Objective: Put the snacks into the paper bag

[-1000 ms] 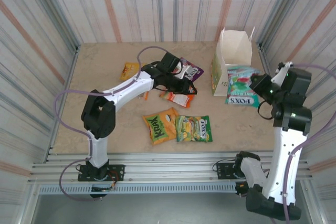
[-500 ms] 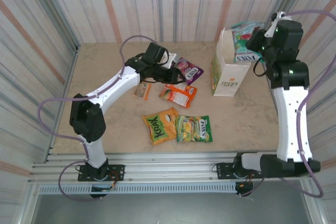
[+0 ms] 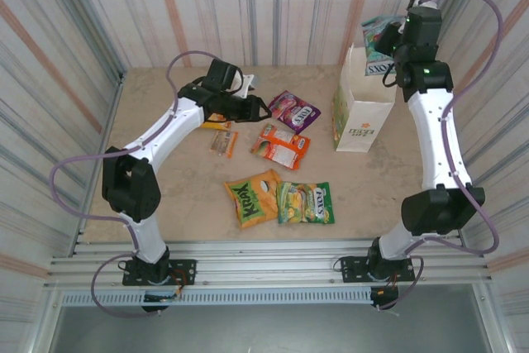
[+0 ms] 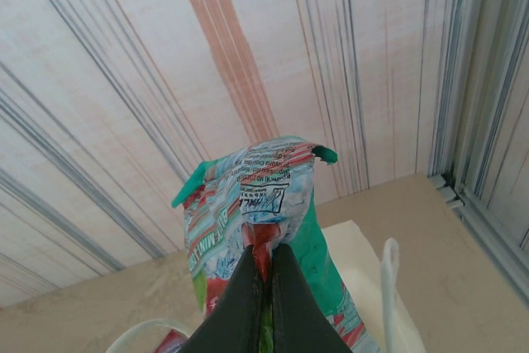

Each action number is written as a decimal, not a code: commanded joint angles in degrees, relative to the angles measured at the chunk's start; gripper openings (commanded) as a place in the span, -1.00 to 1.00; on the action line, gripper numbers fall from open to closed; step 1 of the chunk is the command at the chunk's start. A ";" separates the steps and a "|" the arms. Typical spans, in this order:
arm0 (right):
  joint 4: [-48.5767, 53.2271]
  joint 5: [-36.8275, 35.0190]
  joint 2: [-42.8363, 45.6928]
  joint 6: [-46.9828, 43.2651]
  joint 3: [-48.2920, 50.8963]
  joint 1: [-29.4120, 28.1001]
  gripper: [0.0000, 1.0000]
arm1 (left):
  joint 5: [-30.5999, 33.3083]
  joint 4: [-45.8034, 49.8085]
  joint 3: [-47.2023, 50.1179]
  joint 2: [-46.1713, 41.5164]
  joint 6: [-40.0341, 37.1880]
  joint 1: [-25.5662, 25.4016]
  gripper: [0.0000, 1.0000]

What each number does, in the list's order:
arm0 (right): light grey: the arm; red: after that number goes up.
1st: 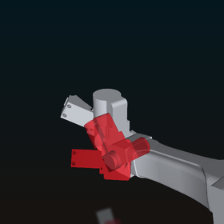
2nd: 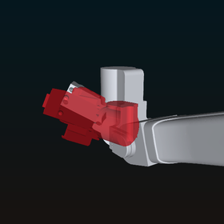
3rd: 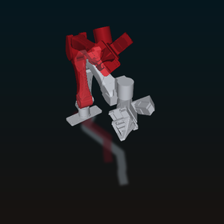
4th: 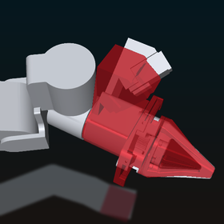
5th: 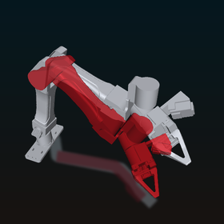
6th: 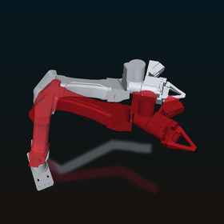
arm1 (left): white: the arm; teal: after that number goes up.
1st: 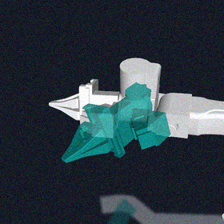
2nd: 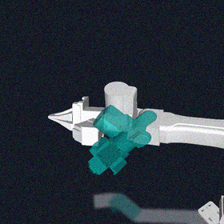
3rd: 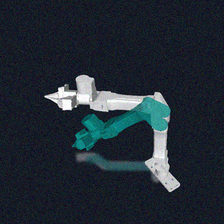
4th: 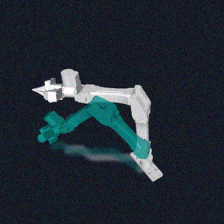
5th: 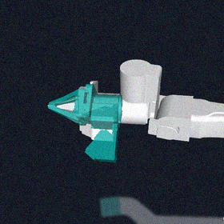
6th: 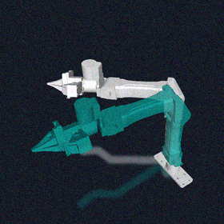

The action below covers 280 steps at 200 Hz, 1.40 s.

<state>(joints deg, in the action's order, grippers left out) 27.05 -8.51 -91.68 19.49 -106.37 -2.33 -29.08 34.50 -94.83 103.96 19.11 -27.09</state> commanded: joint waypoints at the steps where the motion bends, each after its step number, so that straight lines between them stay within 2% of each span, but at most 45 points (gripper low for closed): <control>1: -3.83 -2.85 -0.57 1.76 0.66 -0.86 -1.00 | -1.74 0.83 0.87 -1.48 -1.49 0.37 0.02; 73: -3.84 -4.92 0.12 3.44 5.96 -1.76 -1.00 | -2.52 0.68 1.13 -0.93 -1.18 0.51 0.02; 101: -2.94 -4.61 1.19 4.35 6.73 -1.76 -0.56 | -2.27 0.67 1.58 -1.60 -1.18 0.55 0.02; 119: -1.93 -3.74 2.16 4.87 6.59 -1.78 -0.37 | -2.31 0.81 1.85 -2.18 -1.03 0.55 0.02; 156: 2.13 -0.46 7.33 5.04 5.69 -2.24 -0.24 | -3.06 2.22 2.80 -4.45 -1.01 0.55 0.02; 193: 12.05 8.67 13.61 5.00 7.29 -2.67 -0.17 | -4.28 3.82 6.59 -8.13 -0.66 0.20 0.02; 217: 18.28 16.49 18.75 6.40 13.19 -2.81 -0.14 | -4.62 3.09 11.21 -10.38 0.11 -1.48 0.03; 237: 20.63 21.14 24.01 8.84 22.11 -2.95 -0.10 | -6.21 0.13 16.70 -11.49 2.61 -3.10 0.02; 280: 22.13 24.19 33.47 15.30 42.58 -3.39 -0.02 | -7.70 -7.09 25.53 -11.45 8.06 -9.02 0.02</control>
<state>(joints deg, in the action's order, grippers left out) 44.97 11.44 -61.78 29.21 -71.92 -5.26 -34.74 31.22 -71.92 92.90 23.73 -33.10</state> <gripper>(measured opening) 0.478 0.513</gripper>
